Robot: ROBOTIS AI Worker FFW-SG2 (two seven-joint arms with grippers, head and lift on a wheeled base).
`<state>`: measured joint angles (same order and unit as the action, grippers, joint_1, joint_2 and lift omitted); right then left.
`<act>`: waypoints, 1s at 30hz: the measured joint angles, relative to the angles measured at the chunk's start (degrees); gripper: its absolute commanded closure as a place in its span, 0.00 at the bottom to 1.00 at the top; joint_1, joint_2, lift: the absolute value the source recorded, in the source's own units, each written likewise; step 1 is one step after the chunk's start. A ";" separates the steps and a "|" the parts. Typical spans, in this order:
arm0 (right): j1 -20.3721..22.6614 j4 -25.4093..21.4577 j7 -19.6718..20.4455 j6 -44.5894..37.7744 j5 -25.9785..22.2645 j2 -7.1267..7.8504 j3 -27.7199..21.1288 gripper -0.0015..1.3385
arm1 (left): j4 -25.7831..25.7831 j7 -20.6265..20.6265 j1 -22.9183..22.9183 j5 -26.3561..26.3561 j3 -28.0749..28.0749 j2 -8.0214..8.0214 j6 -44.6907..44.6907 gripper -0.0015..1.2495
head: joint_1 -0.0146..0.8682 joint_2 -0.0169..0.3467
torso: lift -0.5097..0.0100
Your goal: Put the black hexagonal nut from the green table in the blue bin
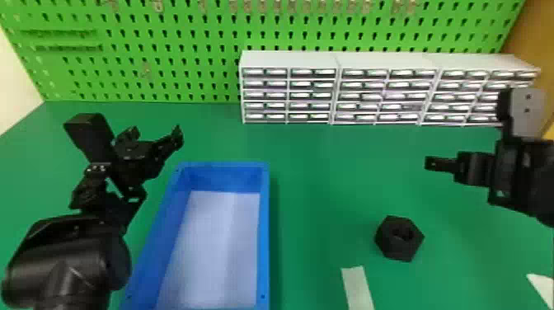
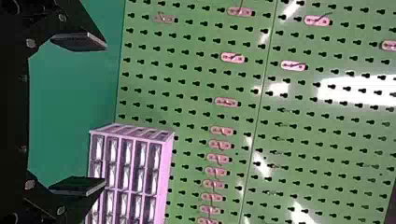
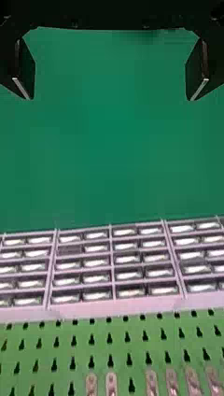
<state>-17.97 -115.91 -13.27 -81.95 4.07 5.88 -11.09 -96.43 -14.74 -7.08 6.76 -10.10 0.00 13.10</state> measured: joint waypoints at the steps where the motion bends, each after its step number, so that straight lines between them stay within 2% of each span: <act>1: -0.27 0.00 0.00 -1.16 0.13 0.29 0.25 0.07 | 0.00 0.00 0.00 -0.02 0.00 0.00 0.00 0.20 | 0.79 0.19 | 0.79; 6: -1.43 0.07 0.00 -6.02 0.79 1.63 1.47 0.07 | 0.04 0.03 0.02 -0.08 0.06 0.00 0.00 0.20 | 0.79 0.19 | 0.79; 9: -1.81 0.20 0.00 -7.51 1.12 1.82 1.52 0.07 | 0.08 0.03 0.04 -0.08 0.08 0.00 0.00 0.20 | 0.79 0.19 | 0.79; 14: -2.43 1.01 -0.01 -8.00 1.89 1.97 1.66 0.07 | 0.10 0.04 0.04 -0.09 0.10 0.00 0.00 0.20 | 0.79 0.19 | 0.79; 22: -3.82 4.00 -0.09 -8.05 1.68 3.56 3.34 0.07 | 0.10 0.04 0.05 -0.08 0.17 0.00 0.00 0.20 | 0.79 0.19 | 0.79; 30: -4.34 7.25 -0.09 -8.05 0.56 3.84 3.69 0.07 | 0.10 0.00 0.08 -0.01 0.21 0.00 0.00 0.20 | 0.79 0.19 | 0.79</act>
<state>-22.31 -108.66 -13.35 -90.00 4.63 9.72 -7.41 -96.33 -14.74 -7.00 6.75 -9.90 0.00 13.10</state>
